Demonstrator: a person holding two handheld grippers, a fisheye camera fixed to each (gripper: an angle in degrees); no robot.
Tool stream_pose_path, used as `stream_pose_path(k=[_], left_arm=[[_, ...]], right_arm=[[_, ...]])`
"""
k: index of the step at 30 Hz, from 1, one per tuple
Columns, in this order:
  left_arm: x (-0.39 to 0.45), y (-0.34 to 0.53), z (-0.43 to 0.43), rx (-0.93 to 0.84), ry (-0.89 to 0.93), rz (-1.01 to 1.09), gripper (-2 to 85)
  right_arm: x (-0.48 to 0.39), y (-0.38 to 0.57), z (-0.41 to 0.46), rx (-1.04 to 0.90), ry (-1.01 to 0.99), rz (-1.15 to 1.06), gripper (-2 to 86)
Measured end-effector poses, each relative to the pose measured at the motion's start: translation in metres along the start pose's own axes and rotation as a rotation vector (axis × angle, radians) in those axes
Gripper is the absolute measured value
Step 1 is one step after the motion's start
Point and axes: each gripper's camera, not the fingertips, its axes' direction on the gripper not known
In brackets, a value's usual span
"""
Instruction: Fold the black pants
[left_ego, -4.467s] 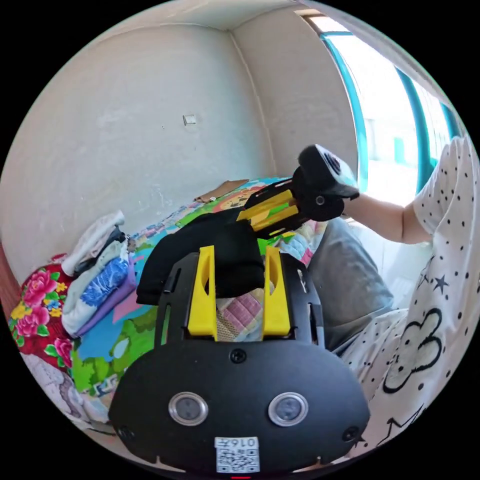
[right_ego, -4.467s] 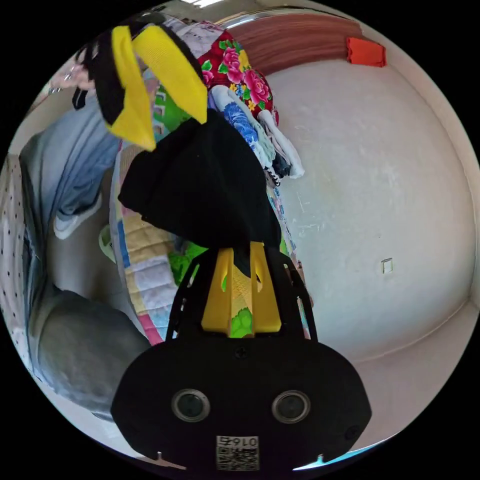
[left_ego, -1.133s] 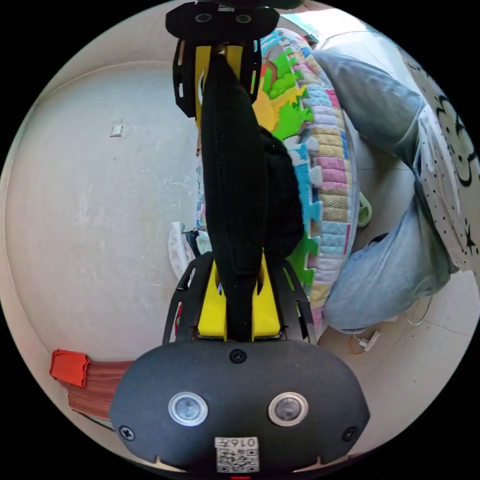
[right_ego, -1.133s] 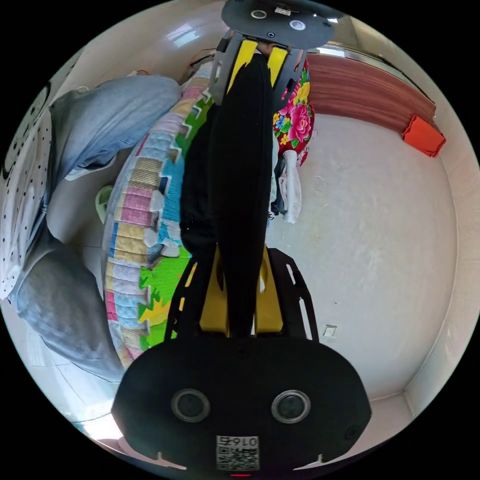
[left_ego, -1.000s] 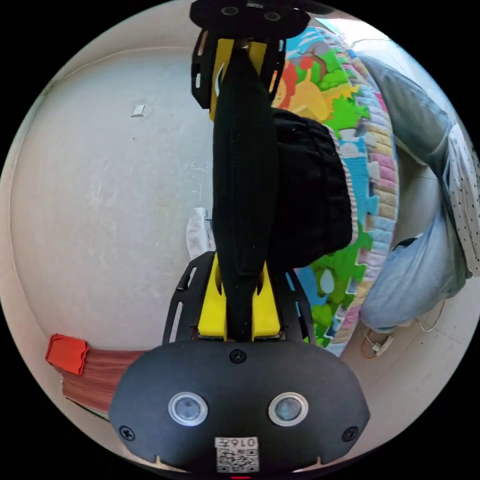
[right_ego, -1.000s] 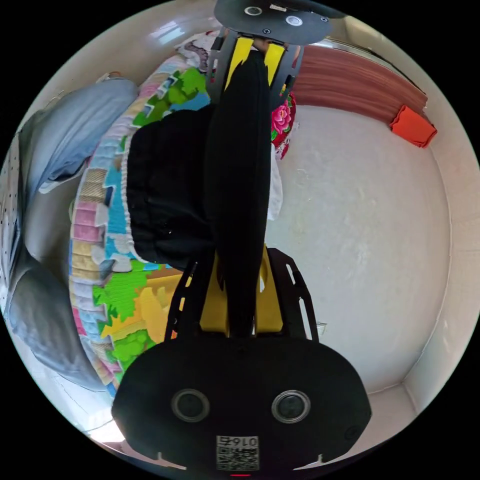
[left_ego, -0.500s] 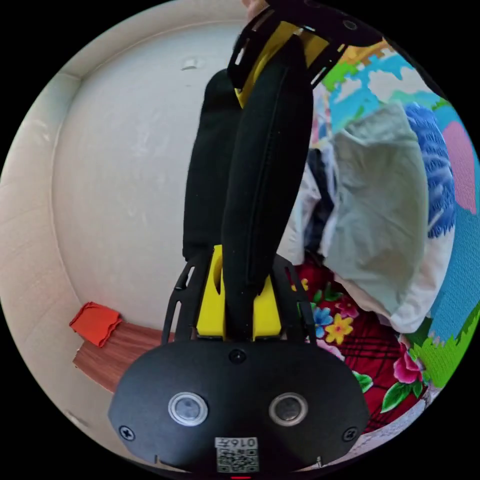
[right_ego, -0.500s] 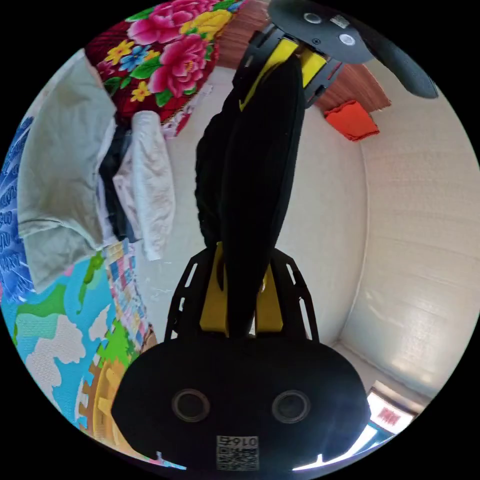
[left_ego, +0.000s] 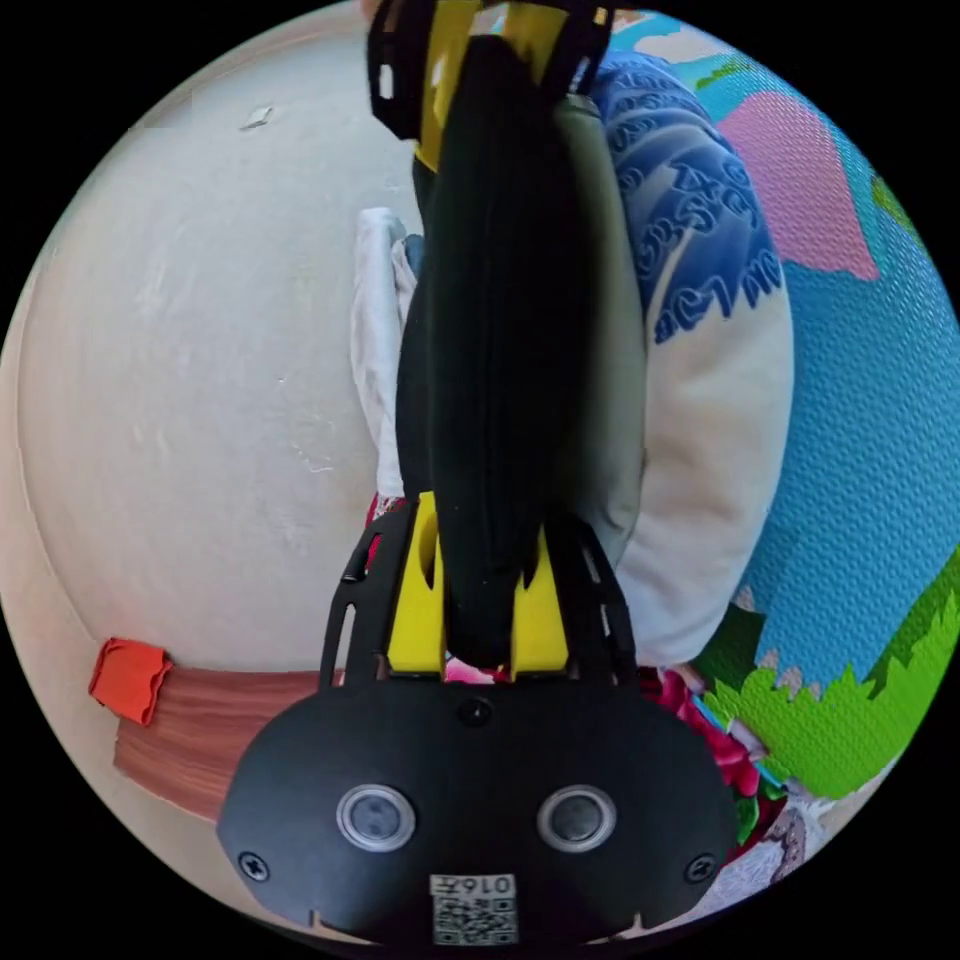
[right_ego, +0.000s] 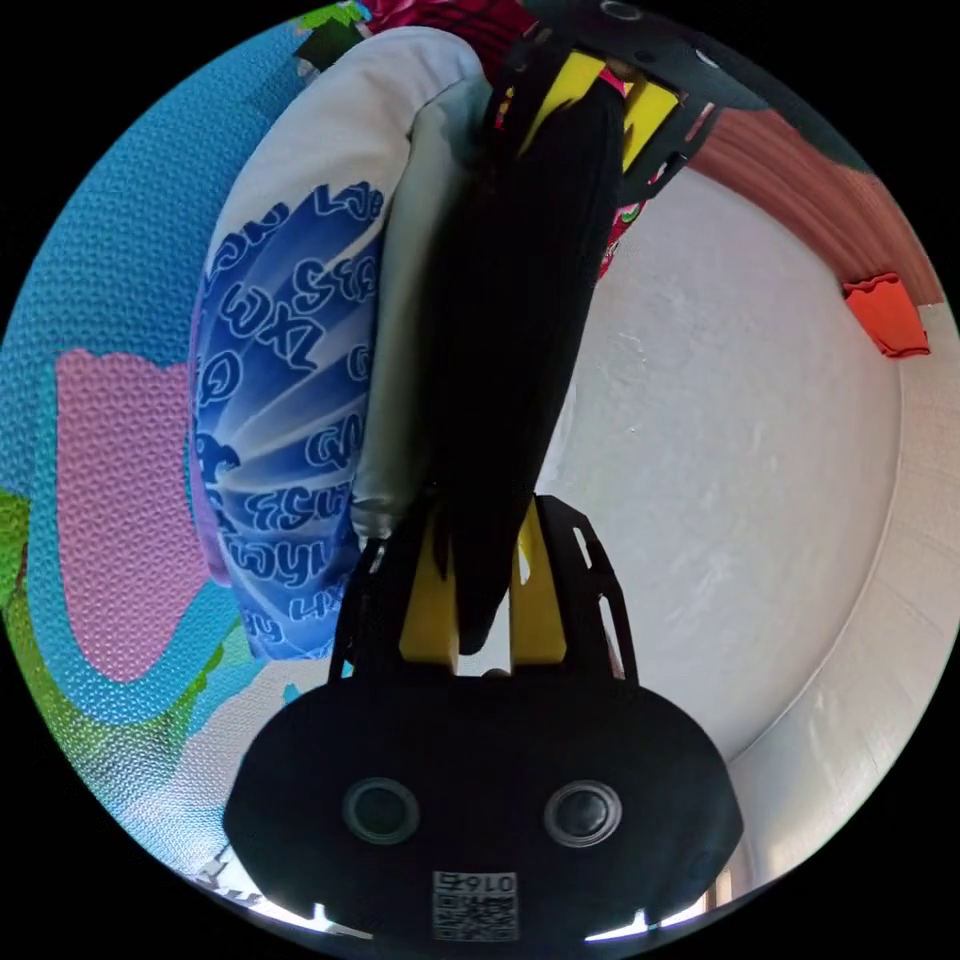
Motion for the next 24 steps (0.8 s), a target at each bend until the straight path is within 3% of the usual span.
stream_pose_path(k=[8,10,12,13,15,18,20,24], left_arm=[[0.024,0.072,-0.022,0.023,-0.128,-0.059,7.9],[0.014,0.098,-0.027,0.006,-0.107,-0.175,0.7],[-0.030,0.137,-0.034,-0.002,-0.138,-0.562,-0.4],[-0.045,0.147,-0.036,0.016,-0.109,-0.677,-0.6],[-0.100,0.176,-0.028,0.171,0.196,-1.020,-0.8],[-0.140,0.170,0.014,0.257,0.520,-1.227,-0.9],[-0.147,0.153,0.046,0.257,0.636,-1.274,-1.0],[-0.123,0.119,0.108,0.004,0.631,-1.359,-1.0]], right_arm=[[0.004,0.121,-0.010,0.225,-0.156,0.100,2.2],[0.015,0.154,-0.004,0.275,-0.254,0.147,0.7],[0.040,0.187,0.009,0.333,-0.384,0.262,0.1],[0.062,0.209,0.021,0.374,-0.447,0.377,-0.1],[0.098,0.235,0.046,0.438,-0.521,0.560,-0.3],[0.144,0.259,0.105,0.521,-0.685,0.871,-0.4],[0.159,0.260,0.162,0.486,-0.820,1.049,-0.4],[0.140,0.254,0.240,0.310,-0.926,1.157,-0.4]])
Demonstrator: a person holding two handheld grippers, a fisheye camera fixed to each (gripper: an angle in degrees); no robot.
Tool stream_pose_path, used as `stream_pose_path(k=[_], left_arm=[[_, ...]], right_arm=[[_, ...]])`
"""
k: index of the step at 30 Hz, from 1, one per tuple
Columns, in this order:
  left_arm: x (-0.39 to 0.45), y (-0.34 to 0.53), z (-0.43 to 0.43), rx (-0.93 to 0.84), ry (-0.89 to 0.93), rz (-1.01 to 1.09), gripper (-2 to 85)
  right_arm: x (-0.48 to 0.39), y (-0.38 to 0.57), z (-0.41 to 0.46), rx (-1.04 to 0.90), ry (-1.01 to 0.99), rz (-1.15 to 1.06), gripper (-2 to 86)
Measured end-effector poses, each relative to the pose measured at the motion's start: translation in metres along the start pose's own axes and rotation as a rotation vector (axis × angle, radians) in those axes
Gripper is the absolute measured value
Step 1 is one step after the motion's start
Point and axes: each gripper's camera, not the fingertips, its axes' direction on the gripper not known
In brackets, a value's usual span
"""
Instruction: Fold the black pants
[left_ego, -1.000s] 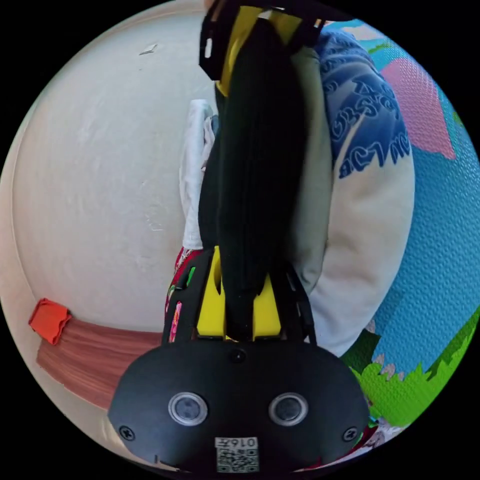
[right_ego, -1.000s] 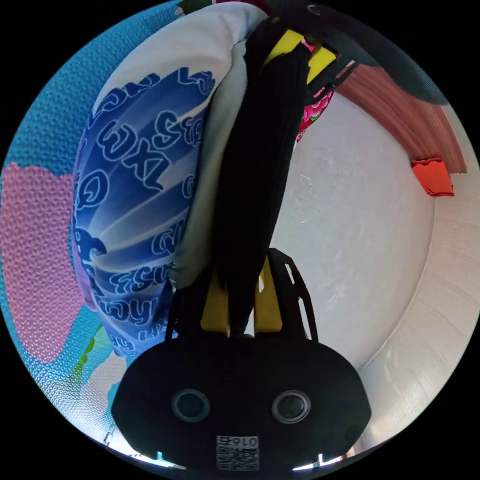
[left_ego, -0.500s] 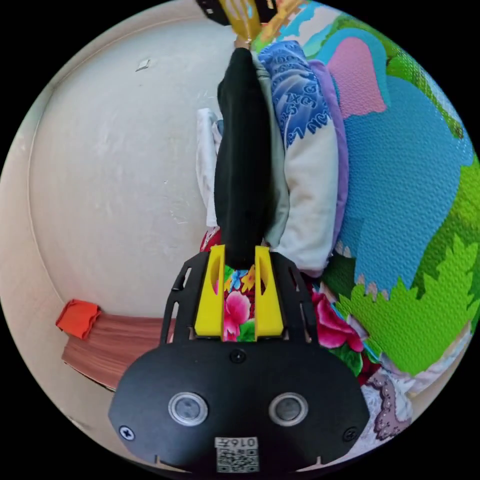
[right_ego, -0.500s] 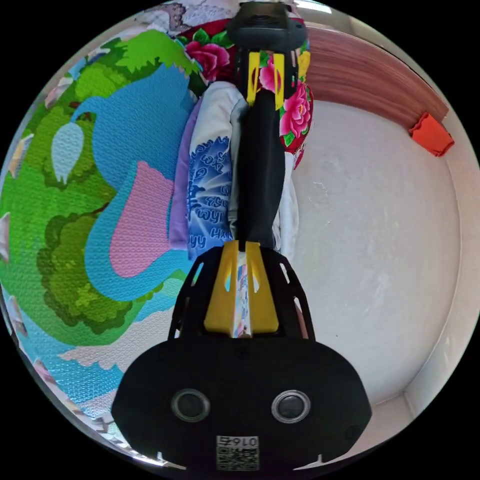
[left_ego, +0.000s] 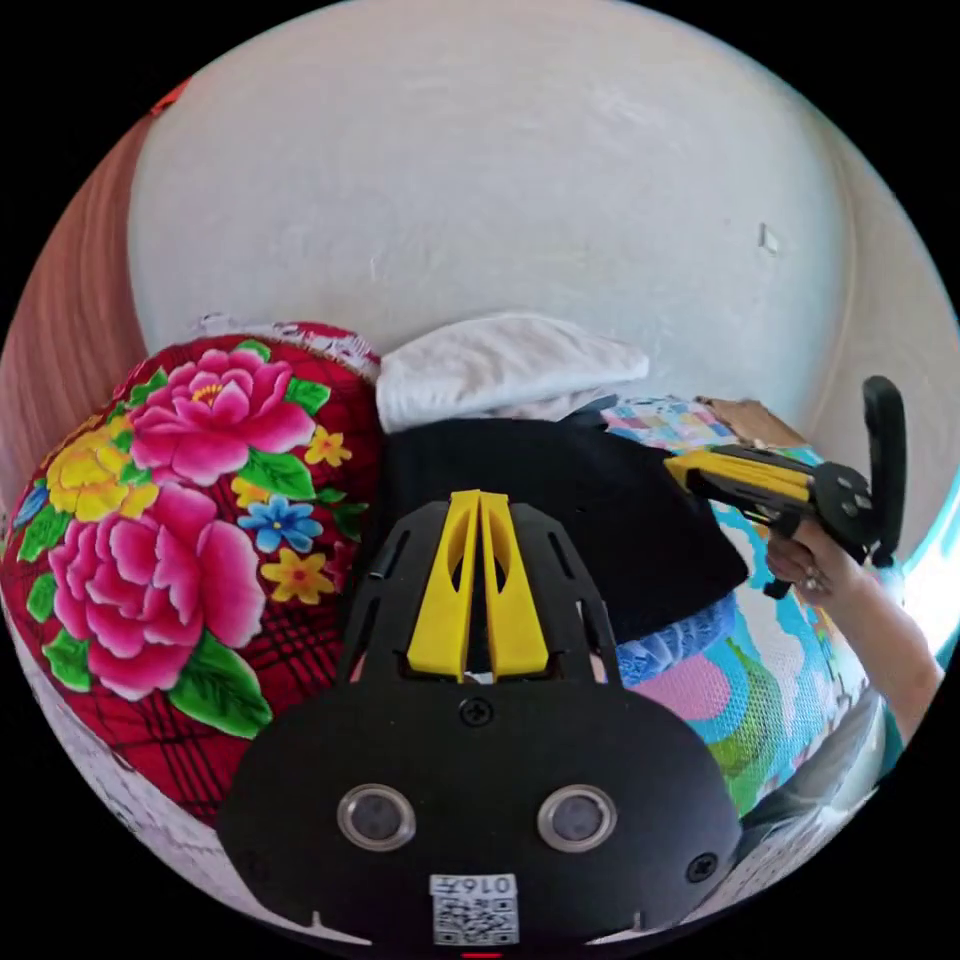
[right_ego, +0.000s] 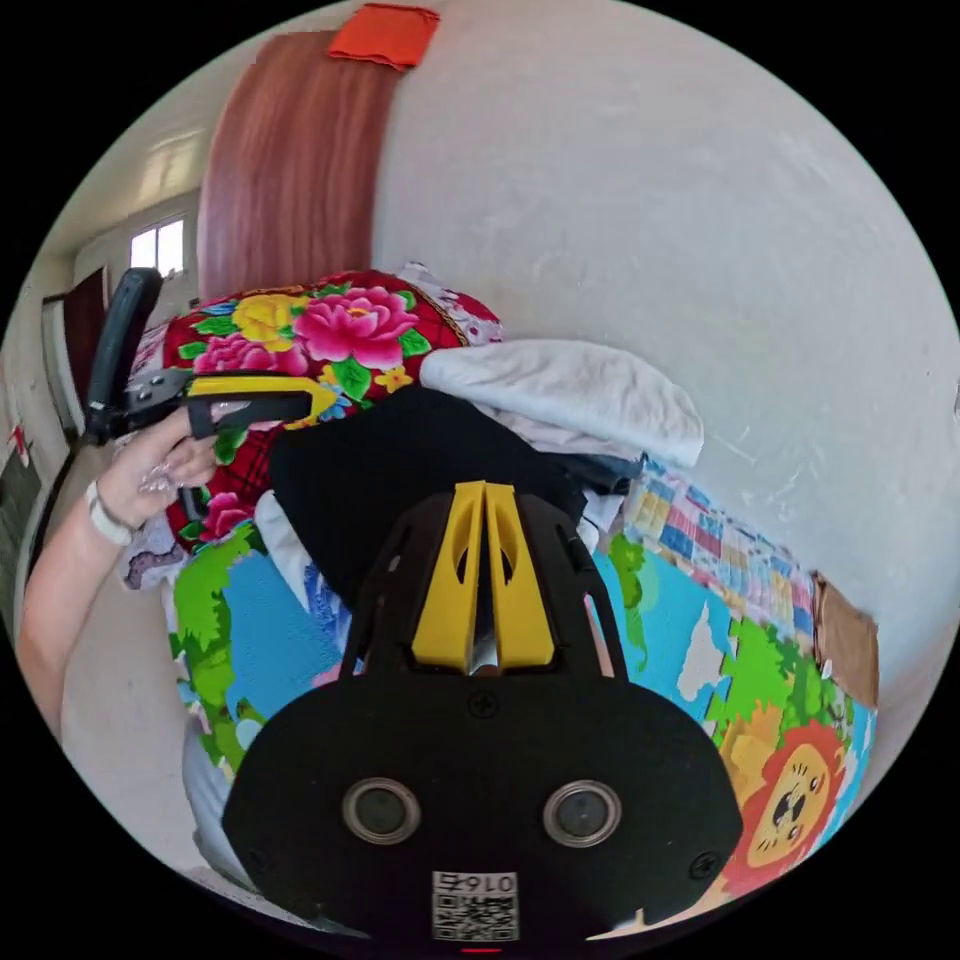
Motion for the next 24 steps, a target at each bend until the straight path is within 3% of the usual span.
stream_pose_path(k=[3,7,12,16,18,20,24], left_arm=[[-0.013,0.021,0.033,-0.036,-0.006,-0.080,-1.0],[-0.038,0.054,0.045,0.118,0.160,-0.242,-1.0],[0.011,0.027,0.037,0.093,-0.068,-0.015,-1.0],[0.065,0.006,0.016,0.038,-0.216,0.027,-1.0],[0.114,0.006,-0.015,0.141,-0.152,0.076,-1.0],[0.158,0.008,-0.041,0.258,-0.063,0.177,-1.0],[0.258,0.002,-0.082,0.413,0.162,0.254,-1.0]], right_arm=[[0.033,0.024,0.023,-0.035,0.032,0.060,-0.4],[0.062,0.072,0.025,0.066,0.026,0.035,-0.3],[0.083,0.088,0.019,0.069,0.104,-0.028,-0.2],[0.118,0.083,-0.008,0.040,0.154,-0.025,-0.4],[0.149,0.097,-0.047,0.186,0.131,0.085,-0.4],[0.200,0.131,-0.100,0.353,-0.038,0.159,-0.4],[0.267,0.184,-0.157,0.374,-0.011,0.226,-0.4]])
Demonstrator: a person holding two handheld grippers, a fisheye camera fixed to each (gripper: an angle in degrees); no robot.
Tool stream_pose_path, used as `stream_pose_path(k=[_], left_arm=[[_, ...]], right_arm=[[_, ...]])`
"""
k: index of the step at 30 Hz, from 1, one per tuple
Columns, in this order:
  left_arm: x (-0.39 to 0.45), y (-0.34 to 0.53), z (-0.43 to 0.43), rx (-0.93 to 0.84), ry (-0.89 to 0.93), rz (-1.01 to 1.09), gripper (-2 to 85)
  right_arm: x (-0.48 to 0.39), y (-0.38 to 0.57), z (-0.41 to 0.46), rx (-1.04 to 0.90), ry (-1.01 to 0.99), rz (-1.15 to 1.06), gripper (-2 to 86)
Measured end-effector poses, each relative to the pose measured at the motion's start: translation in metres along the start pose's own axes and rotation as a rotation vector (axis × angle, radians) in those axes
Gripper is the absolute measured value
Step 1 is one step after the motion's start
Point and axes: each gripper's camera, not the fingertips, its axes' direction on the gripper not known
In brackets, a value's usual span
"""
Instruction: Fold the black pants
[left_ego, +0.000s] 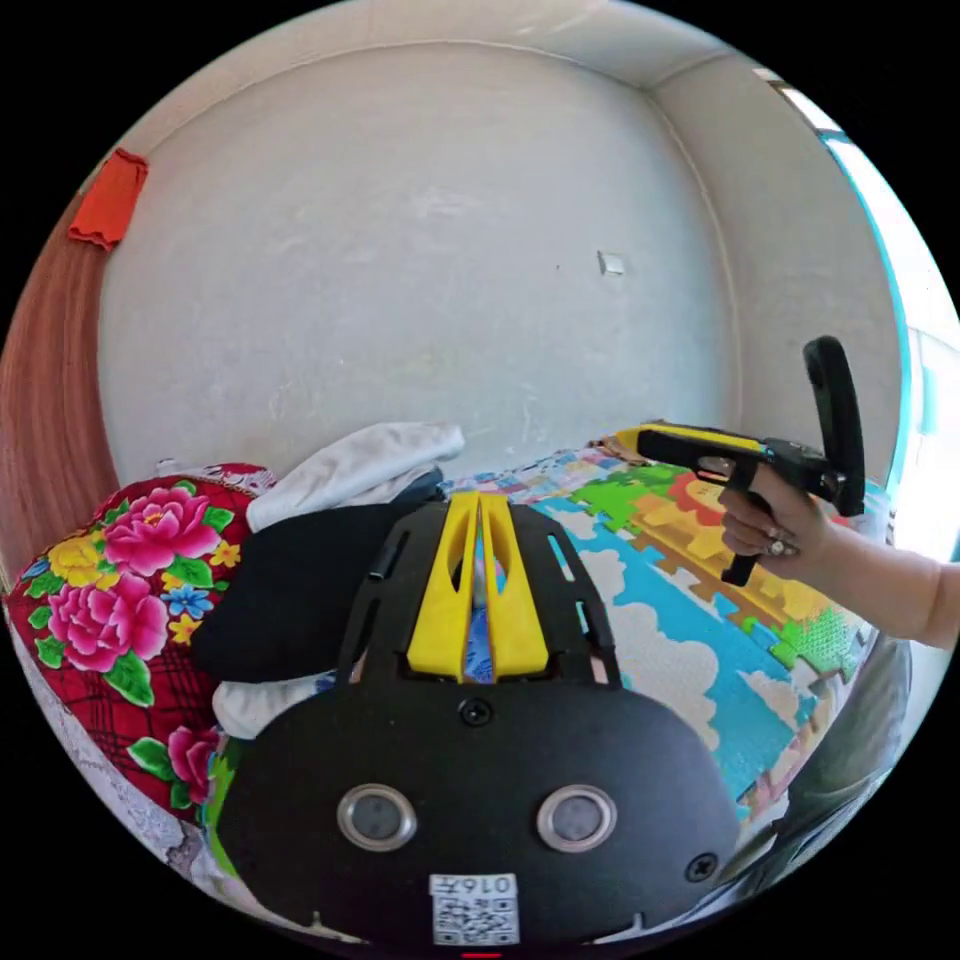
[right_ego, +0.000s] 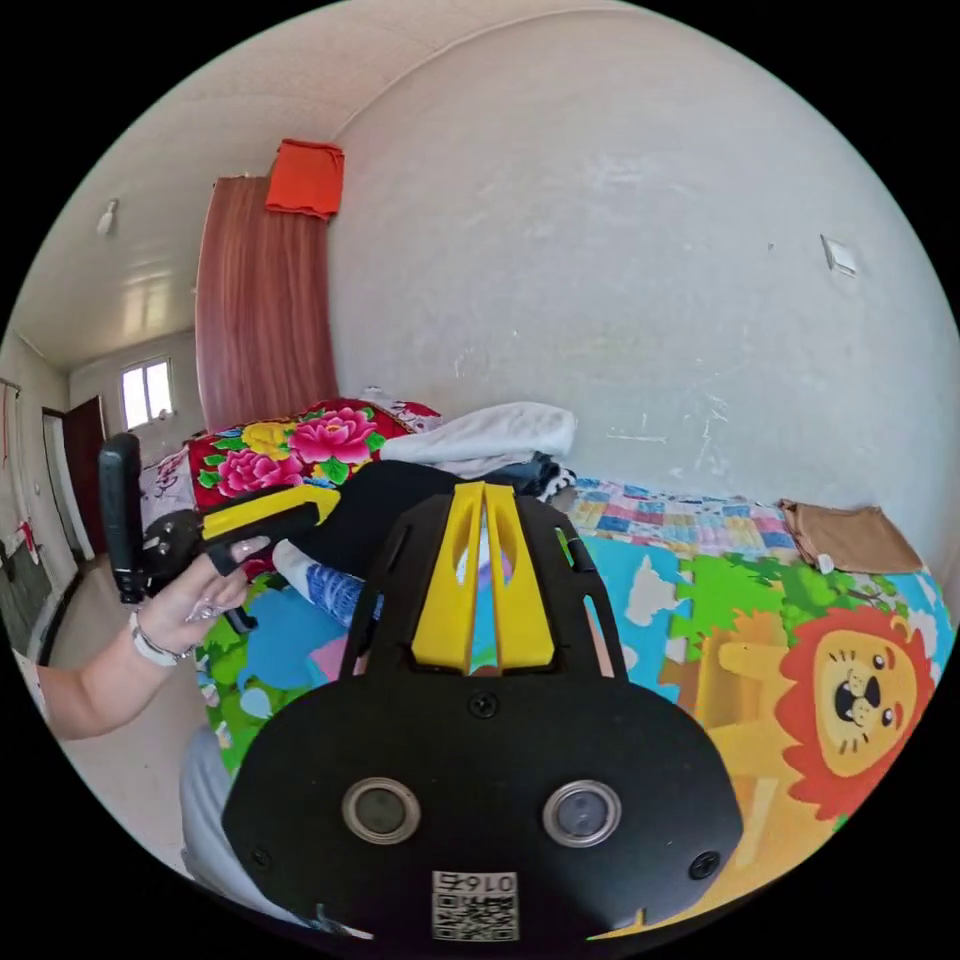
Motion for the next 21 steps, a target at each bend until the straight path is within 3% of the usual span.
stream_pose_path(k=[4,7,9,15,21], left_arm=[[0.065,-0.034,0.031,0.039,0.139,-0.074,-1.0],[0.107,-0.055,0.085,-0.002,0.203,-0.212,-1.0],[0.140,-0.069,0.140,-0.111,0.239,-0.291,-0.9],[0.194,-0.080,0.230,-0.339,0.172,-0.272,-0.1],[0.185,-0.099,0.240,-0.295,0.307,-0.380,9.4]], right_arm=[[0.069,0.022,-0.083,0.135,0.331,-0.096,-0.2],[0.132,0.022,-0.113,0.056,0.482,-0.106,0.3],[0.178,0.018,-0.123,-0.034,0.490,-0.068,1.0],[0.327,0.008,-0.099,-0.393,0.570,-0.002,9.9],[0.429,-0.026,-0.021,-0.494,0.519,0.088,12.6]])
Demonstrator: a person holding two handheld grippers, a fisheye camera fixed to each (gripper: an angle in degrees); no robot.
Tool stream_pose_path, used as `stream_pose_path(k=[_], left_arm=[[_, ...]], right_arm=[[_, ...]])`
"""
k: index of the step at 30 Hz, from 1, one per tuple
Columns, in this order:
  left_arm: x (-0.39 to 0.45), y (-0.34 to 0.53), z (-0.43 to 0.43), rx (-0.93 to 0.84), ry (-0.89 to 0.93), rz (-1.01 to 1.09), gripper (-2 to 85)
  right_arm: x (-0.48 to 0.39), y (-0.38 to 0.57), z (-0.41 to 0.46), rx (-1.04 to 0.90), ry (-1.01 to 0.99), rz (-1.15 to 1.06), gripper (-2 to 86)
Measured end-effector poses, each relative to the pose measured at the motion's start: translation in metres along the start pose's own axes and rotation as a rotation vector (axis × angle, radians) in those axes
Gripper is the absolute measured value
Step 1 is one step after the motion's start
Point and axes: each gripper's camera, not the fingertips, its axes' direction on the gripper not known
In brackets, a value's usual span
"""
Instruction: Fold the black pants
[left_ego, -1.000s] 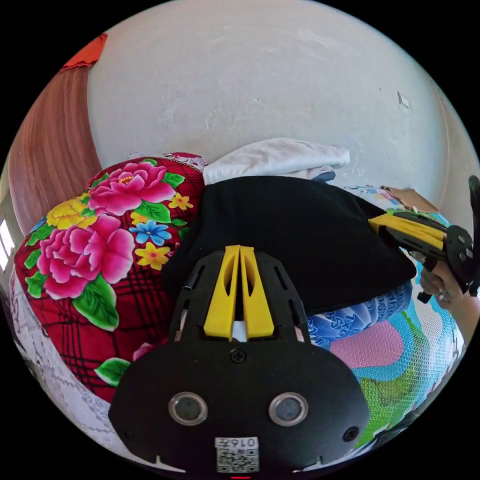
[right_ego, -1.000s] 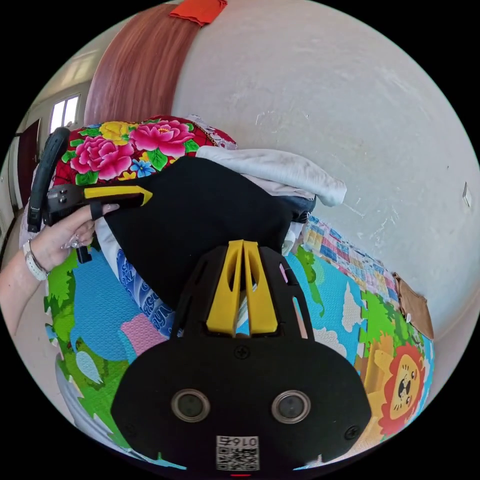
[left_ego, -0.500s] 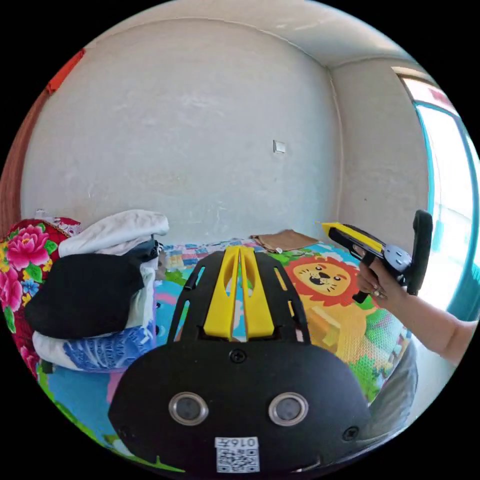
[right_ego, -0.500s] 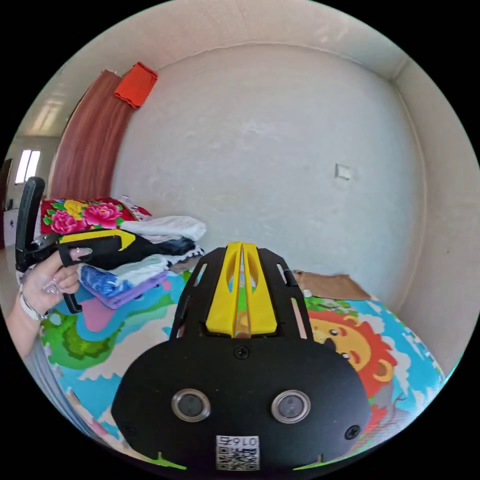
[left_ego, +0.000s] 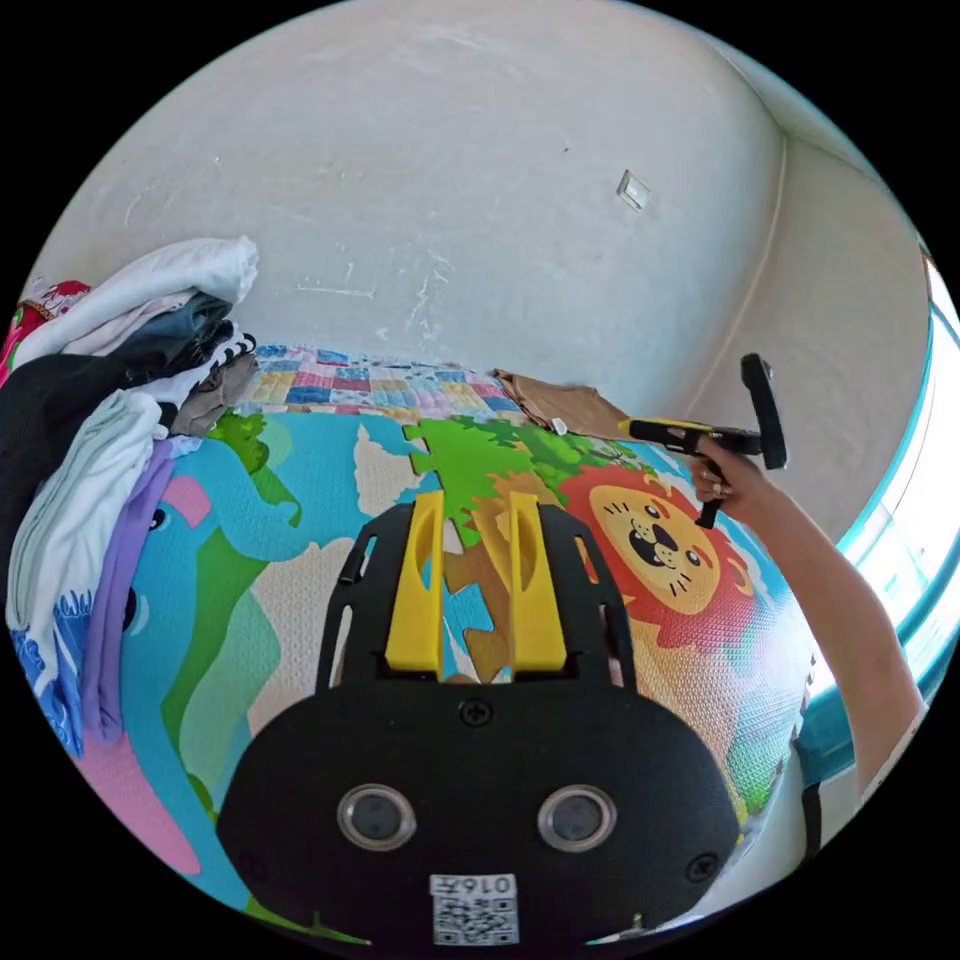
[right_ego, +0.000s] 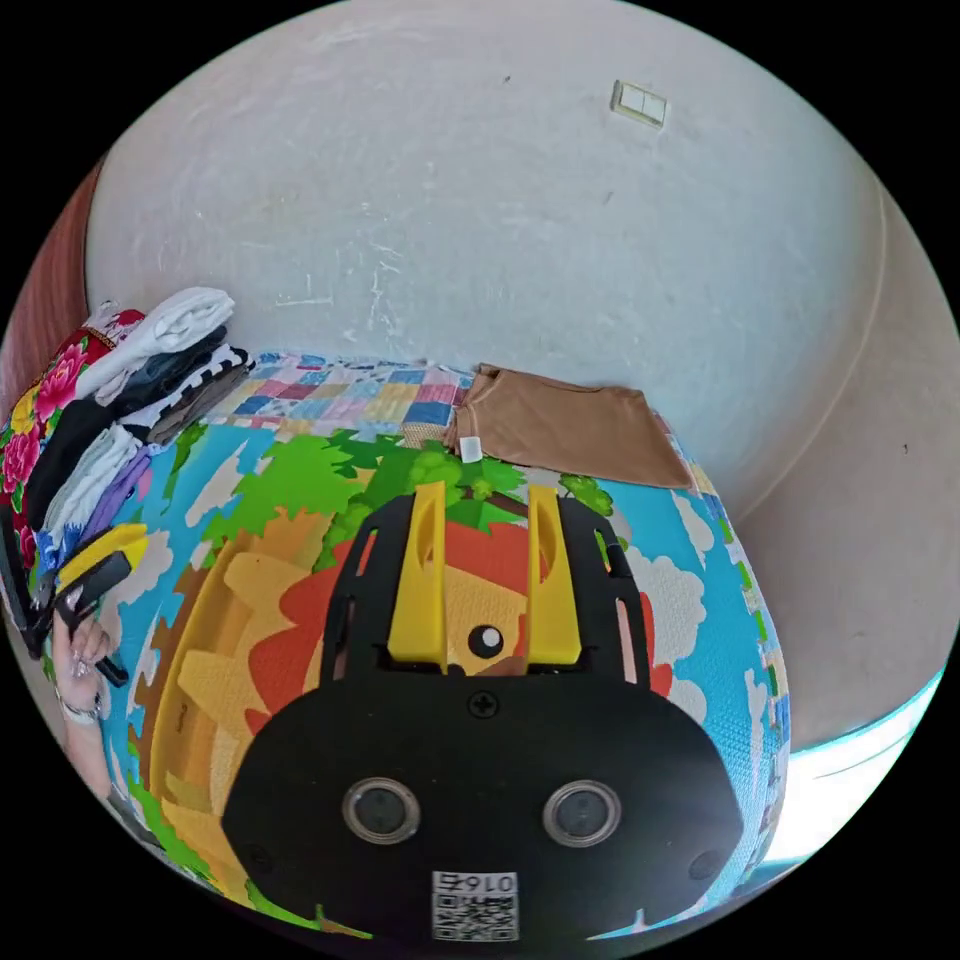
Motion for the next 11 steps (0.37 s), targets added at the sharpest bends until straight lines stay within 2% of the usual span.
stream_pose_path(k=[4,11], left_arm=[[0.010,-0.006,-0.007,0.034,-0.030,-0.005,13.0],[0.057,-0.001,-0.029,0.216,-0.038,0.088,14.8]], right_arm=[[0.011,-0.061,0.069,-0.187,-0.020,0.107,16.2],[0.028,-0.095,0.131,-0.275,0.048,0.219,13.6]])
